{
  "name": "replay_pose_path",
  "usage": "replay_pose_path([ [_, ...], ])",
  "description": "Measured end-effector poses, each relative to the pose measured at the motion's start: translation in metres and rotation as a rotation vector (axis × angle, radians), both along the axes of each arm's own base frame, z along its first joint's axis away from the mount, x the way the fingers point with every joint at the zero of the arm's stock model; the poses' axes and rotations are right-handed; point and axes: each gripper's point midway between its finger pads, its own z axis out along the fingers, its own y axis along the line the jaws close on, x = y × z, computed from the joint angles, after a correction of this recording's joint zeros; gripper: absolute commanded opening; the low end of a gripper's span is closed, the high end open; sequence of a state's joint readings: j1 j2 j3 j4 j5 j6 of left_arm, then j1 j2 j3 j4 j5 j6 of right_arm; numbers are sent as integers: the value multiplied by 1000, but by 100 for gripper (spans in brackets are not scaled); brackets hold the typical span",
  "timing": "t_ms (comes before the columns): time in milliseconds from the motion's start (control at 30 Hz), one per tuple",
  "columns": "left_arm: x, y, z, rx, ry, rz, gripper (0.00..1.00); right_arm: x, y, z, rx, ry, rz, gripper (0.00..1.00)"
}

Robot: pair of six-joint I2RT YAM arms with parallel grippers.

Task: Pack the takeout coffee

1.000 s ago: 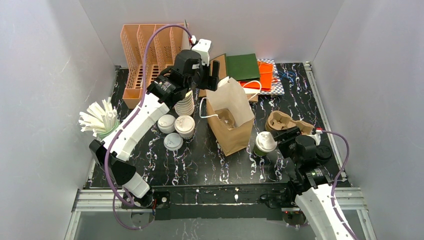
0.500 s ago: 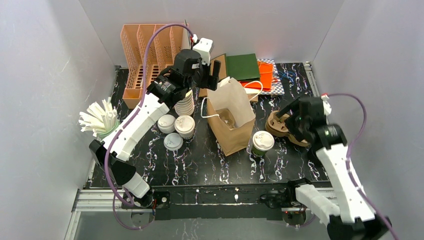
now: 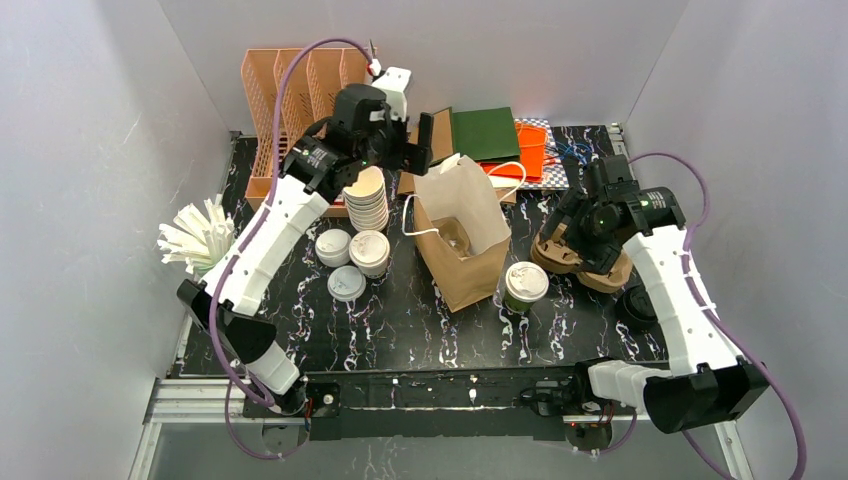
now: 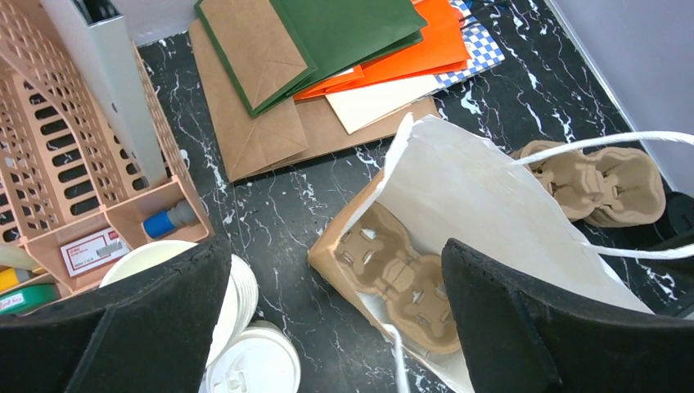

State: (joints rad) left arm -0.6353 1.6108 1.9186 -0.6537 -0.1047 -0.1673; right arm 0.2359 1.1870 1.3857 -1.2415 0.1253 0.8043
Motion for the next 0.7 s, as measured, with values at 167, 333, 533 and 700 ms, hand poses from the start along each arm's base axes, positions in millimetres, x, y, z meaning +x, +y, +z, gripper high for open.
replay_pose_path([
  [167,13,23,-4,-60,58,6,98,-22,12,-31,43,131,99,98],
  [333,20,33,-4,-121,92,-11,98,-27,23,-50,72,182,170,98],
  [533,21,12,-15,-149,133,-93,98,-22,51,-67,40,206,288,98],
  [700,27,3,-34,-141,177,-117,98,-24,66,-80,-21,231,339,98],
])
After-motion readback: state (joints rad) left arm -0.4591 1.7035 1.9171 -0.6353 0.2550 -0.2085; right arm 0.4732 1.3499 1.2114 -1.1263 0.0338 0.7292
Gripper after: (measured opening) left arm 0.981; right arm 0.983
